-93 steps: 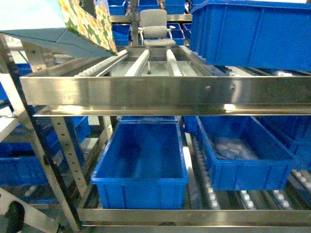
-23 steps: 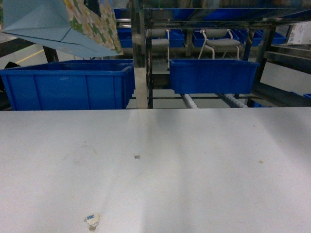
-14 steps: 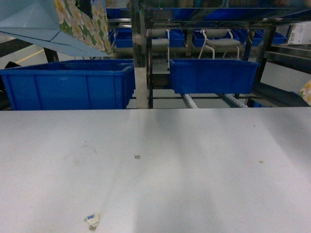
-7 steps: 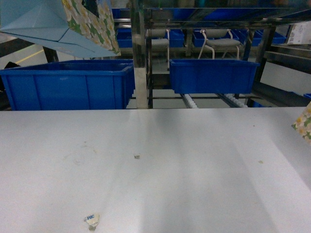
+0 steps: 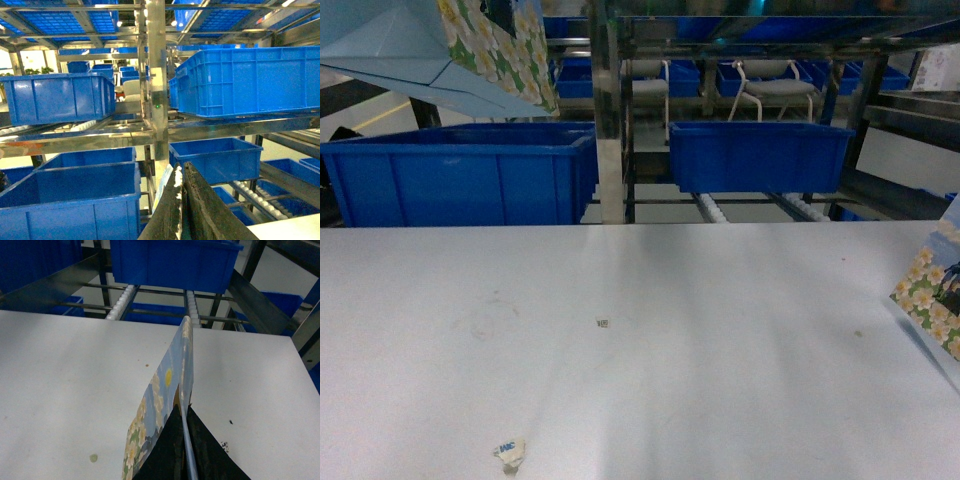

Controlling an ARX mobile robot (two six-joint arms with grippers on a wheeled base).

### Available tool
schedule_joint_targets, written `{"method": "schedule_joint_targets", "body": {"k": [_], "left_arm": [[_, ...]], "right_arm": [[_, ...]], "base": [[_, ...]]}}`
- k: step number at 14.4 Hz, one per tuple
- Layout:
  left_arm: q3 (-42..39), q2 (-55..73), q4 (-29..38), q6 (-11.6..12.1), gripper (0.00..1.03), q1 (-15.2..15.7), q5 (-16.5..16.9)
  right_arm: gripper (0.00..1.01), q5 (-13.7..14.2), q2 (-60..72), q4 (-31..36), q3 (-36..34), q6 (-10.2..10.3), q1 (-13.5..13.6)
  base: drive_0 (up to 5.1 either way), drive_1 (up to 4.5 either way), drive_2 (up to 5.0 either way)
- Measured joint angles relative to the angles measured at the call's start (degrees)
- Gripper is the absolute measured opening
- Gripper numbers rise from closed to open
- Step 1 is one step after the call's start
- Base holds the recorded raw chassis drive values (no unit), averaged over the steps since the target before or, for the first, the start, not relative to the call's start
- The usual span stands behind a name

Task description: Move flower gift bag to table near conveyor

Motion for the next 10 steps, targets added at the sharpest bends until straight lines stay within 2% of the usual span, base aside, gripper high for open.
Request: {"method": "schedule_joint_targets", "body": {"k": [2, 6, 7, 8, 10], "left_arm": [[0.00, 0.00, -0.02, 0.00, 0.02, 0.00, 0.00], [0.00, 0.00, -0.02, 0.00, 0.02, 0.00, 0.00], [0.00, 0.00, 0.02, 0.00, 0.02, 0.00, 0.00], [0.00, 0.00, -0.04, 0.00, 0.02, 0.00, 0.00], [0.00, 0.00, -0.04, 0.00, 0.02, 0.00, 0.00]], "right_arm": [[0.02, -0.77, 2.49, 0.02, -0.04, -0.59, -0.92], [0.02, -2.14, 2.71, 1.95, -2.36, -0.44, -0.81], [0.09, -2.25, 2.56, 2.12, -3.39, -0.39, -0.48], [0.24, -2.25, 2.49, 2.34, -4.35, -0.22, -0.46], [0.53, -0.66, 0.66, 2.78, -4.74, 1.57, -0.04]], "base": [[0.0, 0.00, 0.0], [0.0, 0.00, 0.0], [0.0, 0.00, 0.0], [0.0, 0.00, 0.0], [0.0, 0.00, 0.0]]}}
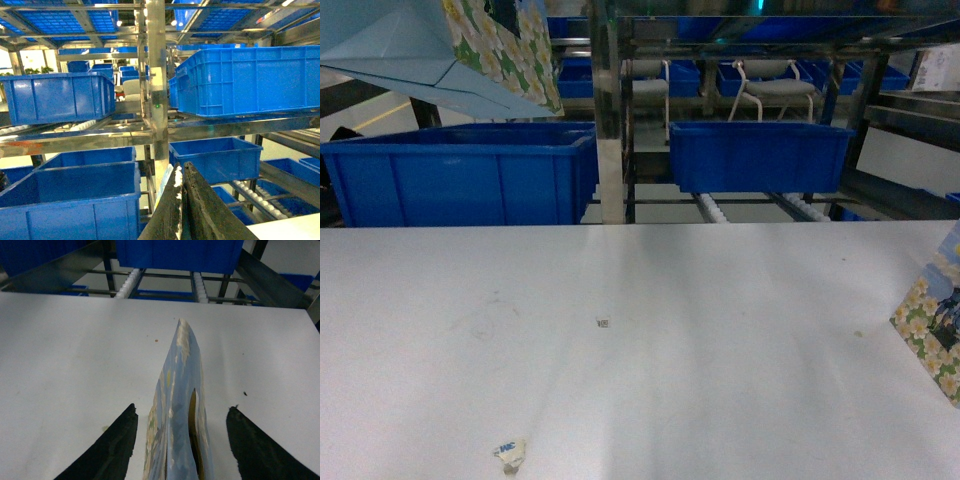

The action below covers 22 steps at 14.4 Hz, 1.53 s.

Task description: Move flower gift bag to table near conveyor

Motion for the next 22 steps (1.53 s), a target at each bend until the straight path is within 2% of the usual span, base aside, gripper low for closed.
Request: {"method": "schedule_joint_targets", "body": {"k": [2, 3, 4, 5, 7, 8, 9, 13, 14, 16, 17, 18, 22], "left_arm": [[0.00, 0.00, 0.00, 0.00, 0.02, 0.00, 0.00], [0.00, 0.00, 0.02, 0.00, 0.02, 0.00, 0.00], [0.00, 0.00, 0.02, 0.00, 0.02, 0.00, 0.00], [0.00, 0.00, 0.02, 0.00, 0.02, 0.00, 0.00], [0.00, 0.00, 0.02, 0.00, 0.02, 0.00, 0.00], [0.00, 0.00, 0.02, 0.02, 0.02, 0.00, 0.00], [0.00, 0.00, 0.04, 0.00, 0.02, 0.00, 0.00], [0.00, 0.00, 0.04, 0.00, 0.02, 0.00, 0.00], [0.00, 0.00, 0.02, 0.00, 0.02, 0.00, 0.00], [0.00, 0.00, 0.04, 0.02, 0.02, 0.00, 0.00], [0.00, 0.00, 0.04, 0.00, 0.02, 0.00, 0.00], [0.00, 0.00, 0.02, 0.00, 0.02, 0.00, 0.00], [-2.16, 0.26, 2.82, -0.70, 0.02, 0.48, -1.11]], "right_arm": [[0.79, 1.66, -3.63, 0.87, -0.61, 1.97, -0.02], [0.90, 2.34, -5.77, 1.40, -1.29, 2.32, 0.31], [0.99, 4.83, -10.14, 2.95, -3.19, 3.21, 0.66], [0.98, 8.11, -13.90, 4.17, -5.09, 3.43, 0.74], [0.98, 18.36, -24.87, 5.11, -10.56, 3.02, 1.44], [0.98, 21.29, -29.42, 2.62, -12.35, 3.10, 1.97], [0.98, 22.73, -34.69, 0.76, -14.69, 3.17, 2.95], [0.98, 22.01, -55.74, -14.67, -18.99, 5.99, 7.02], [0.98, 21.77, -60.85, -19.43, -19.61, 6.64, 6.82], [0.98, 17.18, -72.74, -32.04, -21.22, 7.37, 4.17], [0.98, 15.30, -78.03, -37.99, -21.62, 7.04, 3.23], [0.98, 15.23, -82.62, -43.67, -21.64, 6.62, 3.21], [0.98, 15.08, -82.40, -44.04, -21.64, 6.45, 3.21]], "base": [[0.0, 0.00, 0.0], [0.0, 0.00, 0.0], [0.0, 0.00, 0.0], [0.0, 0.00, 0.0], [0.0, 0.00, 0.0], [0.0, 0.00, 0.0], [0.0, 0.00, 0.0], [0.0, 0.00, 0.0], [0.0, 0.00, 0.0], [0.0, 0.00, 0.0], [0.0, 0.00, 0.0], [0.0, 0.00, 0.0], [0.0, 0.00, 0.0]]}}
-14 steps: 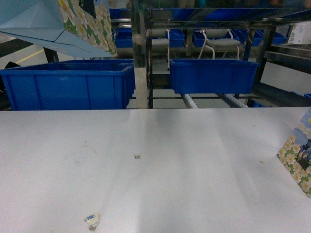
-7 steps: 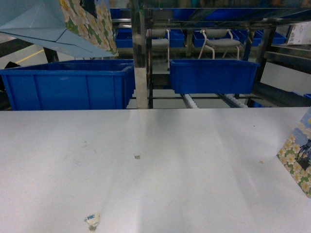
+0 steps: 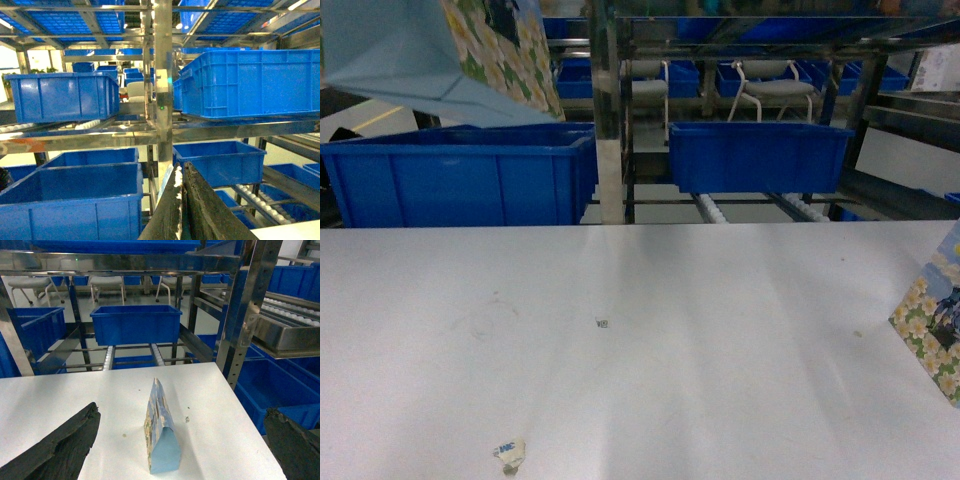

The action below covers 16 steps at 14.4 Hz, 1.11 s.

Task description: Move flower gift bag to table near conveyor

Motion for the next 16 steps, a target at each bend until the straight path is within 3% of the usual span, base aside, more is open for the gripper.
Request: {"method": "schedule_joint_targets", "body": {"k": [4, 11, 13, 16], "left_arm": [[-3.21, 9.01, 8.94, -2.40, 0.02, 3.65, -2.34], [-4.09, 32.00, 31.63, -3.08, 0.02, 9.97, -3.93], [-5.88, 37.38, 35.36, -5.73, 0.02, 12.13, -4.68], [-6.23, 43.34, 35.28, -8.68, 0.02, 14.47, -5.18]], "right_arm": [[0.98, 0.00, -0.02, 0.04, 0.00, -0.07, 0.00], [0.98, -0.04, -0.02, 0.02, 0.00, -0.39, 0.00], [0.98, -0.04, -0.02, 0.04, 0.00, -0.42, 0.00], [0.98, -0.04, -0.02, 0.02, 0.00, -0.42, 0.00]], "base": [[0.0, 0.00, 0.0], [0.0, 0.00, 0.0], [0.0, 0.00, 0.0], [0.0, 0.00, 0.0]]}}
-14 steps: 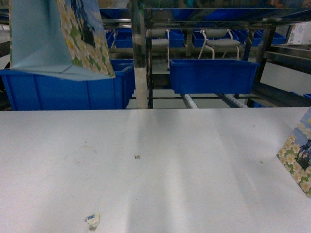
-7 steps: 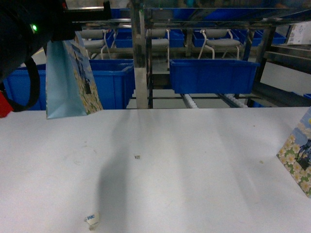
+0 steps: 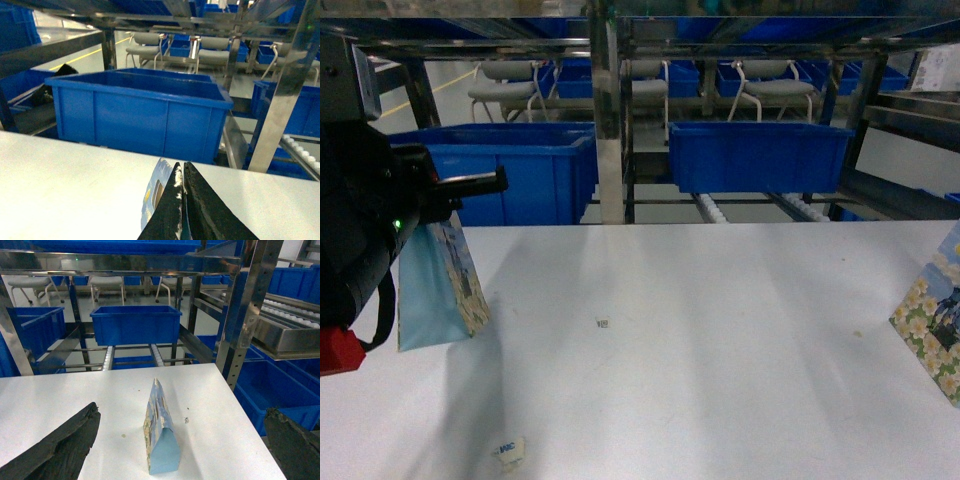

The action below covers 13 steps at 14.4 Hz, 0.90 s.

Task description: Move flower gift bag to table near conveyor

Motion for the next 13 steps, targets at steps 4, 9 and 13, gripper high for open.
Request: {"method": "schedule_joint_targets", "body": {"k": [4, 9, 13], "left_arm": [[2.36, 4.26, 0.11, -3.76, 0.02, 0.48, -1.18], [1.20, 4.94, 0.55, -3.50, 0.02, -3.48, -1.46], [-3.02, 4.87, 0.48, 0.63, 0.02, -8.07, -2.36]], "right_arm": [[0.98, 0.00, 0.00, 0.00, 0.00, 0.00, 0.00], [0.98, 0.00, 0.00, 0.00, 0.00, 0.00, 0.00], [0.98, 0.00, 0.00, 0.00, 0.00, -0.02, 0.00]], "base": [[0.0, 0.00, 0.0], [0.0, 0.00, 0.0], [0.0, 0.00, 0.0]]}}
